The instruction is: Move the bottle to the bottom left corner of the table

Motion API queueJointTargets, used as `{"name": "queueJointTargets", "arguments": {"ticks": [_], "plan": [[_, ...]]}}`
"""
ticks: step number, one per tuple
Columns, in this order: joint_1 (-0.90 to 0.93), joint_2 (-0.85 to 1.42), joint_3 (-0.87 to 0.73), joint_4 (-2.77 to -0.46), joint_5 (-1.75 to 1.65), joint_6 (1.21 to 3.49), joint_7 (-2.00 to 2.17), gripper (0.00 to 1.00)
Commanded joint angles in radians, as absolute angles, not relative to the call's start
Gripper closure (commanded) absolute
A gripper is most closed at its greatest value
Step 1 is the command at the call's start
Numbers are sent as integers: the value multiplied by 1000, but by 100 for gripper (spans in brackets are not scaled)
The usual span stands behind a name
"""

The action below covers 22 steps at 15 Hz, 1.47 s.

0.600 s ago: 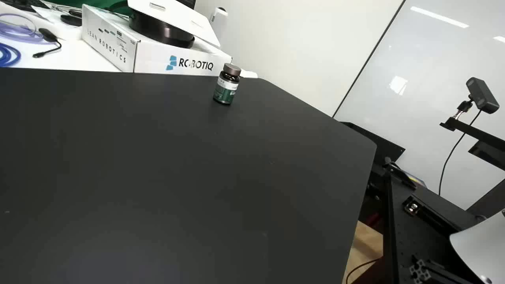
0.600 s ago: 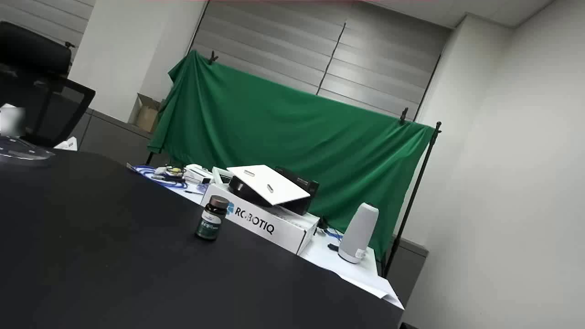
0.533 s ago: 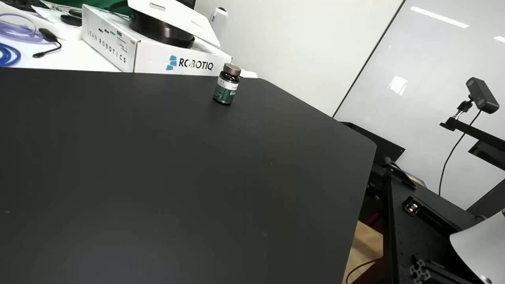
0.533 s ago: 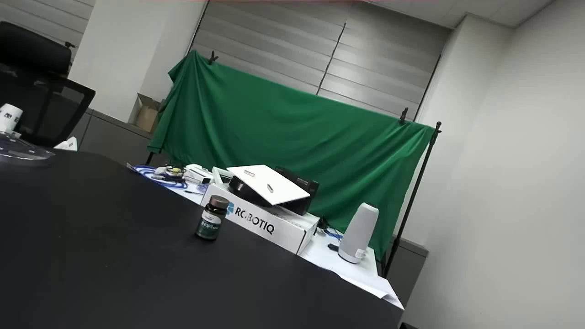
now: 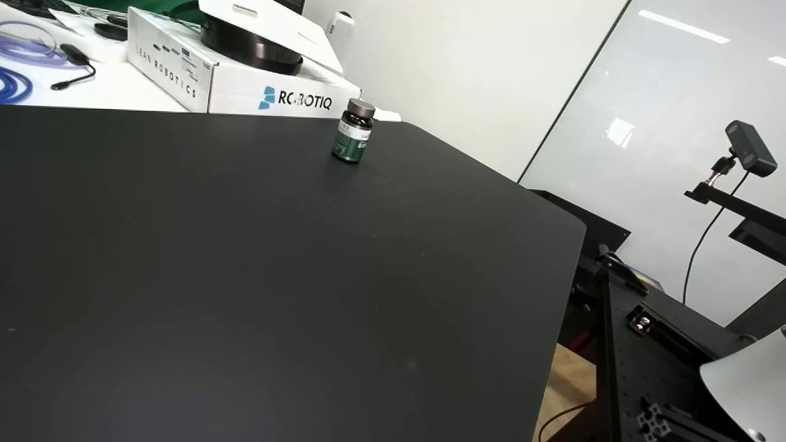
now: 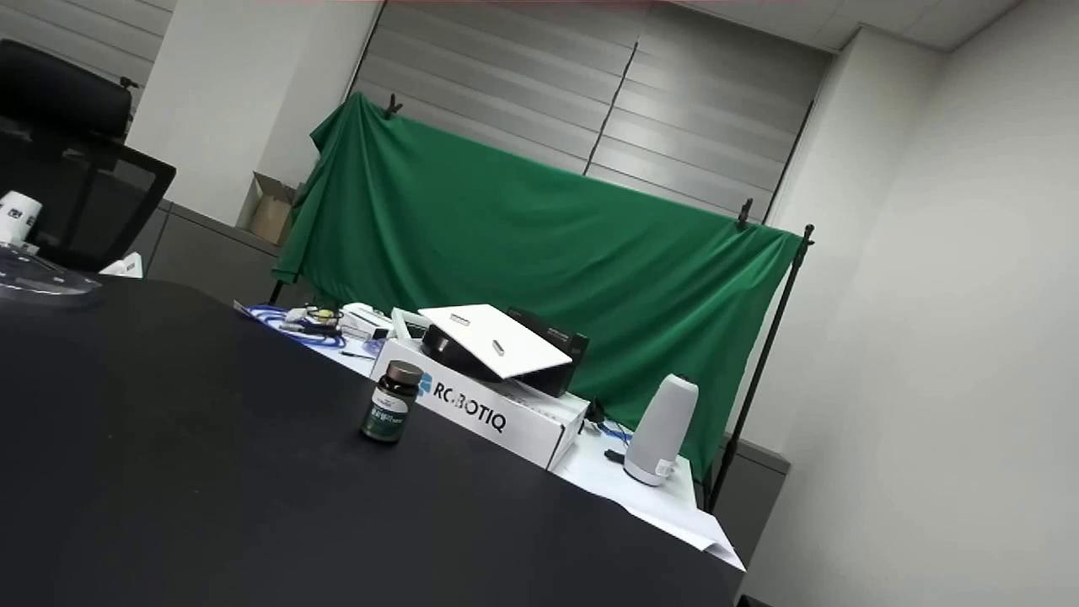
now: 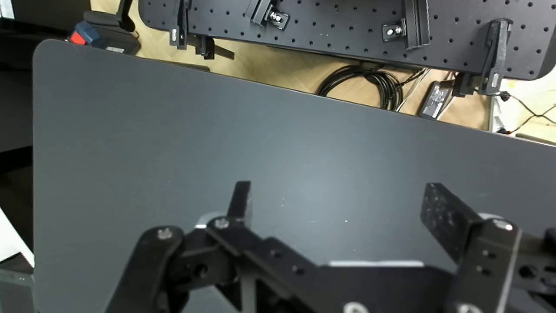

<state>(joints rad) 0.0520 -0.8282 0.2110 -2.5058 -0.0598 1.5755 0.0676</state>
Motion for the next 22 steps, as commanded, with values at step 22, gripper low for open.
{"name": "queueJointTargets", "arguments": {"ticks": [22], "plan": [[-26, 242, 1, -1610, -108, 1991, 91, 0]]}}
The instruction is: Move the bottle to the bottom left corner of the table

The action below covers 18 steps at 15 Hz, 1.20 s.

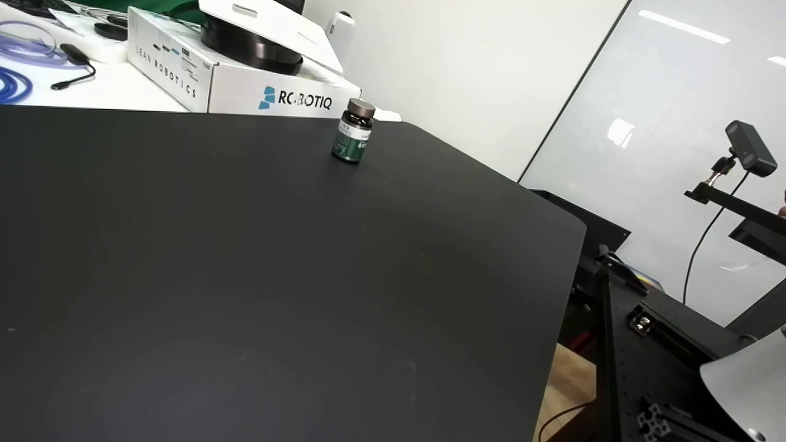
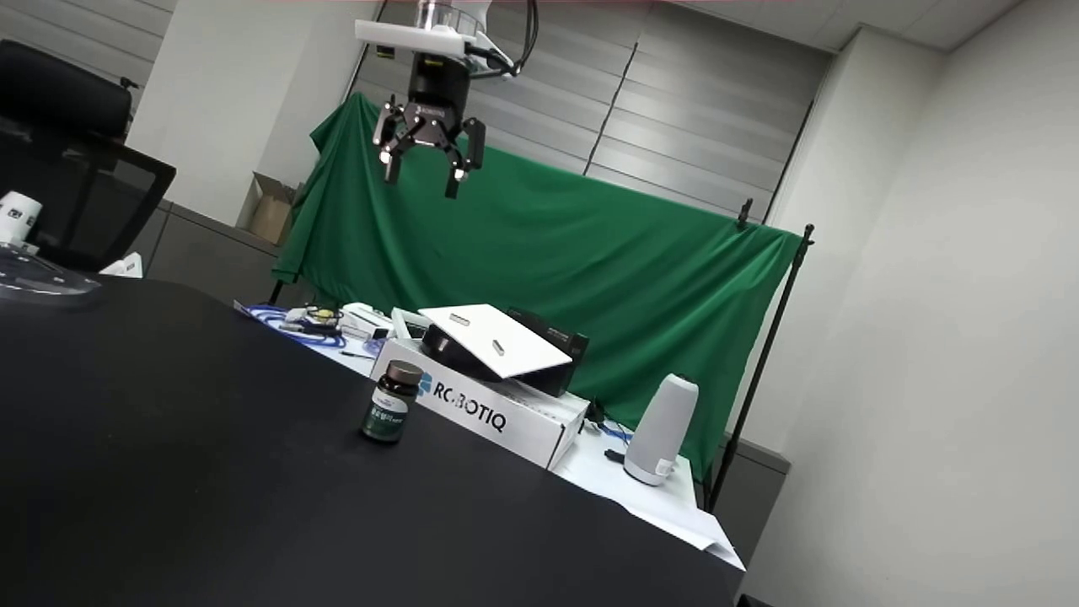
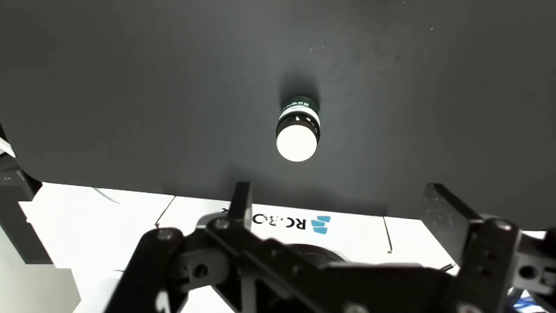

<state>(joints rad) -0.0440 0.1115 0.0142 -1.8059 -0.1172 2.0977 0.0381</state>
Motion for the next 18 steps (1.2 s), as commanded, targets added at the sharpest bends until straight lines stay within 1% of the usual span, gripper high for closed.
{"name": "queueJointTargets", "arguments": {"ticks": [1, 3, 10, 14, 18], "plan": [[-30, 149, 0, -1754, -112, 2069, 42, 0], [-29, 182, 0, -1725, -112, 2066, 39, 0], [-28, 173, 0, -1732, -112, 2066, 38, 0], [-26, 313, -23, -1657, -179, 2214, 78, 0], [-24, 456, -36, -1610, -162, 2310, 64, 0]]}}
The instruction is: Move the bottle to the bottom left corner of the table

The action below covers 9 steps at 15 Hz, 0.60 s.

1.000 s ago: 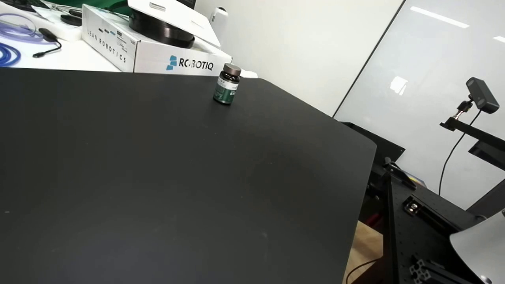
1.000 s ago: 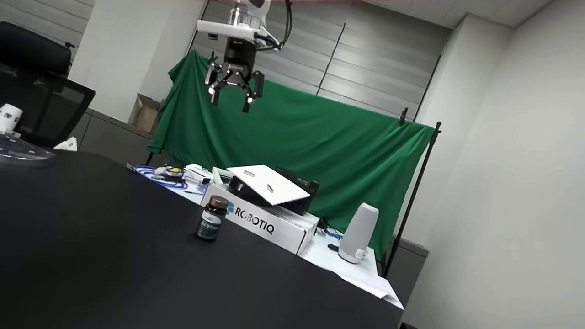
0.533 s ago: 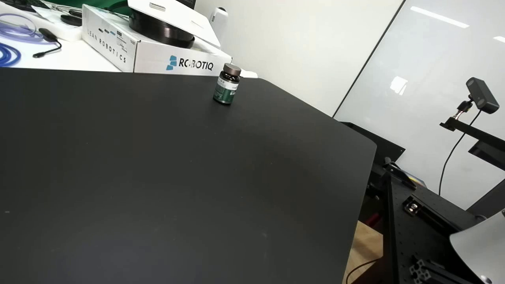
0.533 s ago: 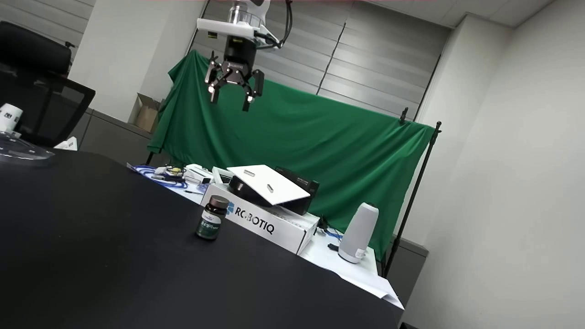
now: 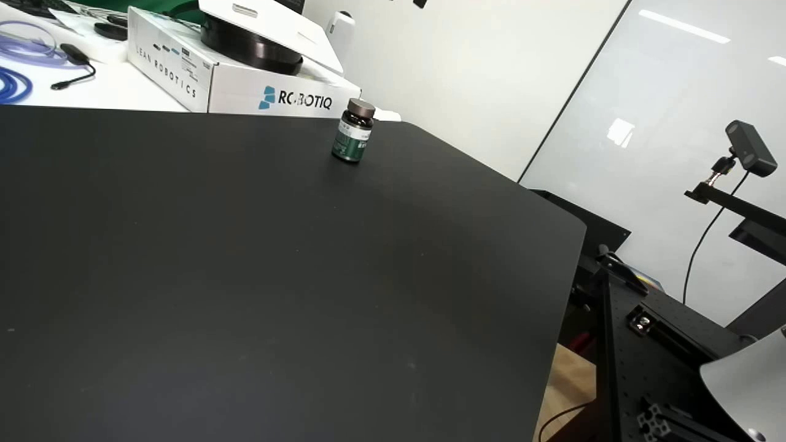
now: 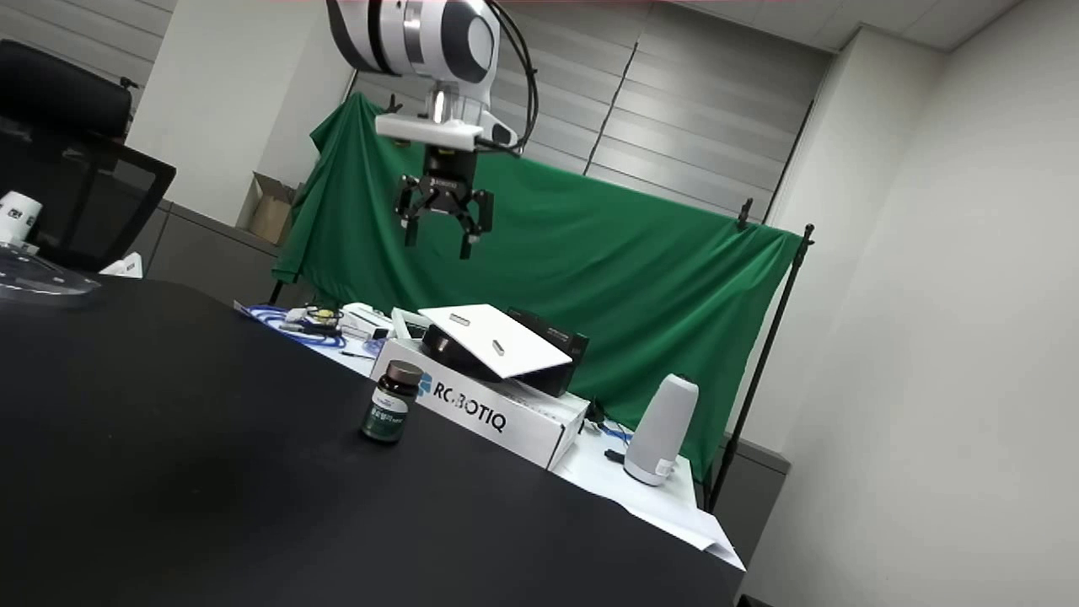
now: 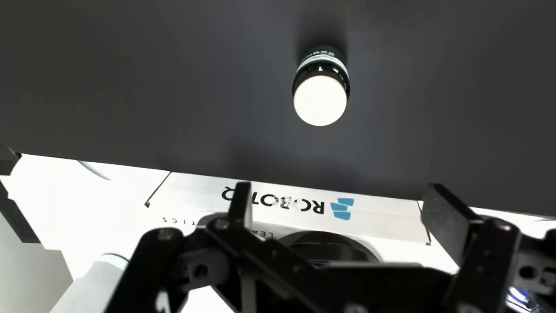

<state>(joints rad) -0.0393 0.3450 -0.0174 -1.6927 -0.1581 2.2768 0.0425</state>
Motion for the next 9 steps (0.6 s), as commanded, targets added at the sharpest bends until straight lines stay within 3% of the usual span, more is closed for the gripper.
{"name": "queueJointTargets", "arguments": {"ticks": [1, 9], "plan": [[-23, 490, -38, -1600, -159, 2328, 61, 0], [-23, 665, -55, -1496, -144, 2319, 50, 0]]}}
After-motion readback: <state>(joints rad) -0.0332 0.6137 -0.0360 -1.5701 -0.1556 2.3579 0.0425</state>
